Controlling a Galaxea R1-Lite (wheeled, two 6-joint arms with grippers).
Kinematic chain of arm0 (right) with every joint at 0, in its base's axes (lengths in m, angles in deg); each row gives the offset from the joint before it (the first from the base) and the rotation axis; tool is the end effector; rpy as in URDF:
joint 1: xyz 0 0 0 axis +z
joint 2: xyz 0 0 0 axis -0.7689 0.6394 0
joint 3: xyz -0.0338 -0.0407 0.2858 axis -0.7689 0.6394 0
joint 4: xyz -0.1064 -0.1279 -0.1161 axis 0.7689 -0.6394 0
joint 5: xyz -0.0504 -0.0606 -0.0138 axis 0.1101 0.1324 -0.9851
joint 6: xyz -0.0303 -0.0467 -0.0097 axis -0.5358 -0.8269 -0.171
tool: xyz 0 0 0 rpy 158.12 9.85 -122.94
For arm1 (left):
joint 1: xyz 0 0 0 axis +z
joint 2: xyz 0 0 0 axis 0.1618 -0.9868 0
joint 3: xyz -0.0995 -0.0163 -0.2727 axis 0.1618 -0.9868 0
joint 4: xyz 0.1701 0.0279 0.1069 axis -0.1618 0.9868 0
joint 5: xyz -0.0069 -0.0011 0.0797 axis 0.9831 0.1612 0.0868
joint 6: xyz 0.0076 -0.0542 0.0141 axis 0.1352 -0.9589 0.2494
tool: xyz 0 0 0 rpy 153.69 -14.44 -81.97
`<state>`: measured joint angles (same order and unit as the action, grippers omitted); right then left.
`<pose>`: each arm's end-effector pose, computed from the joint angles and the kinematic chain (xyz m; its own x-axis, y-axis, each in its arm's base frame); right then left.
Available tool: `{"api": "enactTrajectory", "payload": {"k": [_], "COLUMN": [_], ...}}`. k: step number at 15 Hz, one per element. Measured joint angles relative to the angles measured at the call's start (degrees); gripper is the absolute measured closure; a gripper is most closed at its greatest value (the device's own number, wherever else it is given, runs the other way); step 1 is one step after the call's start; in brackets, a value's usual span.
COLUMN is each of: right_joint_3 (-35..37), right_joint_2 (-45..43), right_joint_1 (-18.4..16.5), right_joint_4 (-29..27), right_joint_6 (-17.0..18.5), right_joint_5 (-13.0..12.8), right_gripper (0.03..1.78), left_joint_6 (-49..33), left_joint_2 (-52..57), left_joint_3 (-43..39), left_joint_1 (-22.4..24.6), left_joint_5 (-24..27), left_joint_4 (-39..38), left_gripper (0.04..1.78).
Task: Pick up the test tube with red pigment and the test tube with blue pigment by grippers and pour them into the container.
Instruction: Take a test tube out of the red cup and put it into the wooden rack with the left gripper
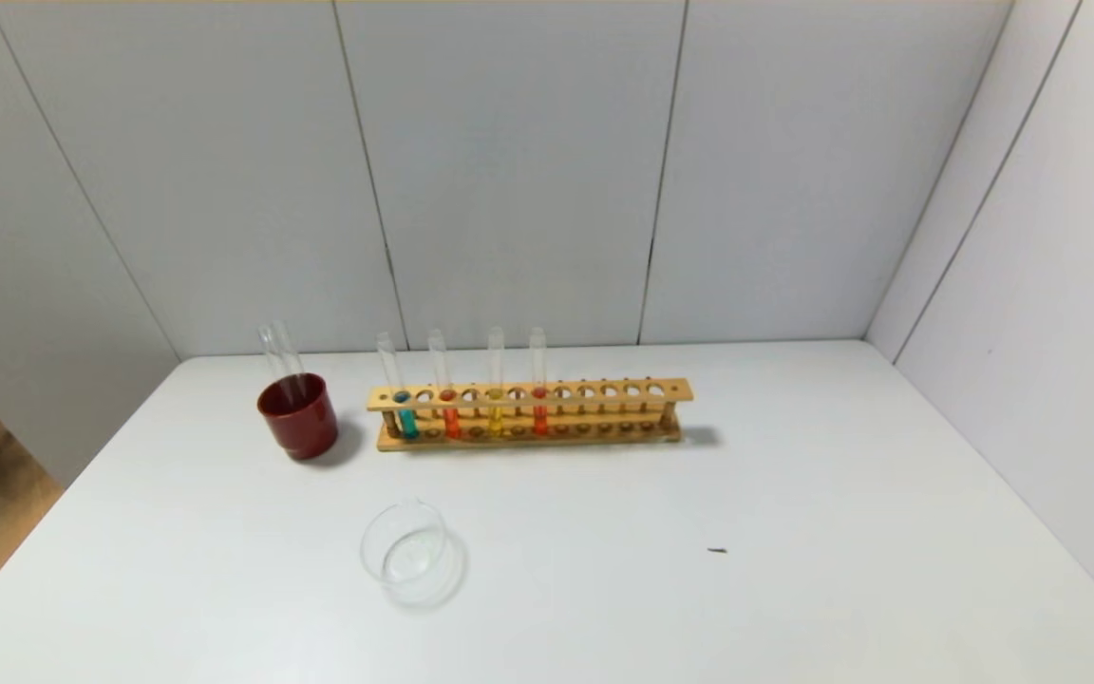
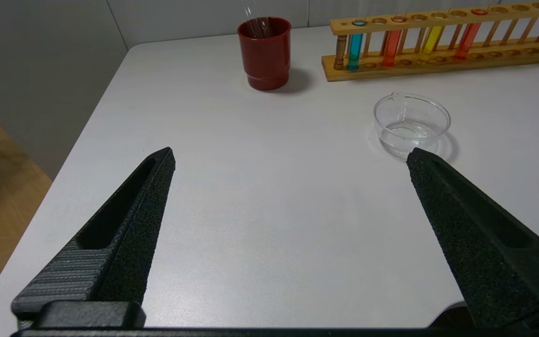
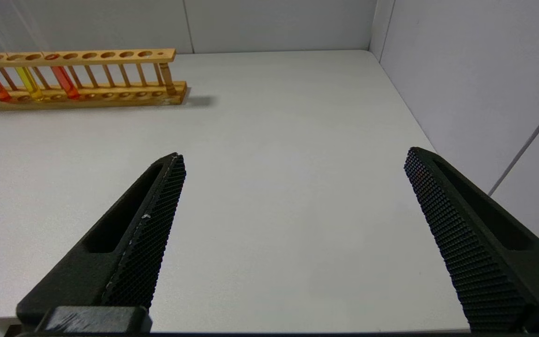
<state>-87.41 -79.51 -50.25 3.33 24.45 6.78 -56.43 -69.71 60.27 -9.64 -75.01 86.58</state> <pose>0.0342 0.0001 0.0759 1.0000 0.0013 0.0029 -0.0014 0.9997 0.0244 0.0333 -0.0006 0.0748 0.9997 -0.0144 -0.0181 0.0151 0.9992 0.0368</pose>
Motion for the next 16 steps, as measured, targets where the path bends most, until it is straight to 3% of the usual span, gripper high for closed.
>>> {"api": "enactTrajectory", "payload": {"k": [16], "right_joint_3": [0.0], "right_joint_2": [0.0], "right_joint_1": [0.0], "right_joint_4": [0.0], "right_joint_6": [0.0], "right_joint_5": [0.0], "right_gripper": [0.1], "left_joint_6": [0.0], "left_joint_2": [0.0], "left_joint_3": [0.0], "left_joint_1": [0.0], "left_joint_5": [0.0], "left_joint_4": [0.0], "left_gripper": [0.07]}}
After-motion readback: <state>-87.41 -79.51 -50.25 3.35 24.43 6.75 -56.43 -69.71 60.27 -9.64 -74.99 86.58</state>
